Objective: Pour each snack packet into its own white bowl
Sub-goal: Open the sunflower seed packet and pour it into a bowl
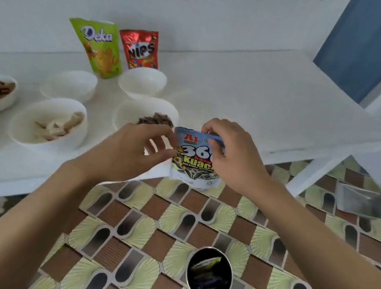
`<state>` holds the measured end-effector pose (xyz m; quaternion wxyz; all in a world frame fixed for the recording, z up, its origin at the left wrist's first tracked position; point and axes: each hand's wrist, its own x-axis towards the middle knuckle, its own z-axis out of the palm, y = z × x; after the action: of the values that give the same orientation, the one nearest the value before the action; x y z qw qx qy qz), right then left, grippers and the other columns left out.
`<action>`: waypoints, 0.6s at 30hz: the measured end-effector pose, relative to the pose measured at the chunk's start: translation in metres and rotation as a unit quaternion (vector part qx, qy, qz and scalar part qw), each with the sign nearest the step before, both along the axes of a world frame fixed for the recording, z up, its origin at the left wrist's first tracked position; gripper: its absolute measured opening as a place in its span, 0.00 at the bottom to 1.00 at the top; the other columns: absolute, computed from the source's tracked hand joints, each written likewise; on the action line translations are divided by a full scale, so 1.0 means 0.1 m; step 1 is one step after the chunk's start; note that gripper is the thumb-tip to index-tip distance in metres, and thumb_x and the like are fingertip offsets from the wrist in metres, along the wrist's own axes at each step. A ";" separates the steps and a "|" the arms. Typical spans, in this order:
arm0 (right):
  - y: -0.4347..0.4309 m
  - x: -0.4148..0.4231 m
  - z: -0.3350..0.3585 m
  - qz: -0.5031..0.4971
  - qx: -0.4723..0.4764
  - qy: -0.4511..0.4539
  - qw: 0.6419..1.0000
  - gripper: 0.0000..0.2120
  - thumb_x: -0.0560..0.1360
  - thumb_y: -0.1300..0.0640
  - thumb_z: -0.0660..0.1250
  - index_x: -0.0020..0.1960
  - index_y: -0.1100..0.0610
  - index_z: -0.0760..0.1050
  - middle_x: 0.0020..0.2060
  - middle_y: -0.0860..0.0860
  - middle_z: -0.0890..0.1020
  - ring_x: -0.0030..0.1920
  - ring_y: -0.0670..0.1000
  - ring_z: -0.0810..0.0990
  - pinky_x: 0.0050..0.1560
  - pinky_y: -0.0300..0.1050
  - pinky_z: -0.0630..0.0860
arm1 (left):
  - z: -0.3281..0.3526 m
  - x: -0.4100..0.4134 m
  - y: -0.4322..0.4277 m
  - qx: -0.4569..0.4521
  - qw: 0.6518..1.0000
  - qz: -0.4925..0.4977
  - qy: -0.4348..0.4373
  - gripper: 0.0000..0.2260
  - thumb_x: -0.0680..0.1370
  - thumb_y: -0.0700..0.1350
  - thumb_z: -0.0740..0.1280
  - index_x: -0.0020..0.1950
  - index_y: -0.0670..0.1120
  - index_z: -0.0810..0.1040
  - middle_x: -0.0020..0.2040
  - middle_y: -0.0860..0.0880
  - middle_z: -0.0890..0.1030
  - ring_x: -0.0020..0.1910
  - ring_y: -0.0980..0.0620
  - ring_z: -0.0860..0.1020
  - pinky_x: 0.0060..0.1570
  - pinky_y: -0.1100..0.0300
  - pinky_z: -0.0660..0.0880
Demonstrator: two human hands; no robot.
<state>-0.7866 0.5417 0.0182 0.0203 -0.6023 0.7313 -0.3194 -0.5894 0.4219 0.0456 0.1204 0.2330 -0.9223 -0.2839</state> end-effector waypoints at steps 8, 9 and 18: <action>0.90 -0.91 -0.85 0.054 0.048 -0.064 0.995 0.09 0.78 0.65 0.64 0.55 0.54 0.75 0.46 0.51 0.80 0.48 0.54 0.76 0.47 0.54 0.76 | -0.92 -0.69 0.96 0.073 0.989 0.099 -0.082 0.05 0.80 0.50 0.67 0.55 0.55 0.80 0.46 0.59 0.83 0.44 0.62 0.81 0.50 0.56 0.81; 0.99 -0.99 -0.95 0.063 0.053 -0.074 0.994 0.08 0.78 0.65 0.64 0.54 0.54 0.75 0.47 0.51 0.80 0.48 0.53 0.76 0.46 0.52 0.76 | -1.01 -0.75 1.05 0.077 0.987 0.109 -0.092 0.05 0.81 0.49 0.67 0.56 0.55 0.80 0.46 0.59 0.82 0.45 0.62 0.81 0.50 0.55 0.81; 1.38 -1.19 -2.33 0.085 0.104 -0.098 0.986 0.08 0.80 0.64 0.63 0.55 0.53 0.76 0.47 0.50 0.79 0.49 0.52 0.75 0.47 0.50 0.74 | -2.45 -0.94 1.60 0.085 0.975 0.166 -0.122 0.07 0.80 0.43 0.65 0.54 0.52 0.79 0.43 0.55 0.82 0.43 0.57 0.81 0.46 0.52 0.79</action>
<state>-0.9057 0.6794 -0.2148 0.1815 -0.6232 0.7010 -0.2956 -0.6833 0.5815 -0.1998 0.0321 0.4249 -0.8509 -0.3072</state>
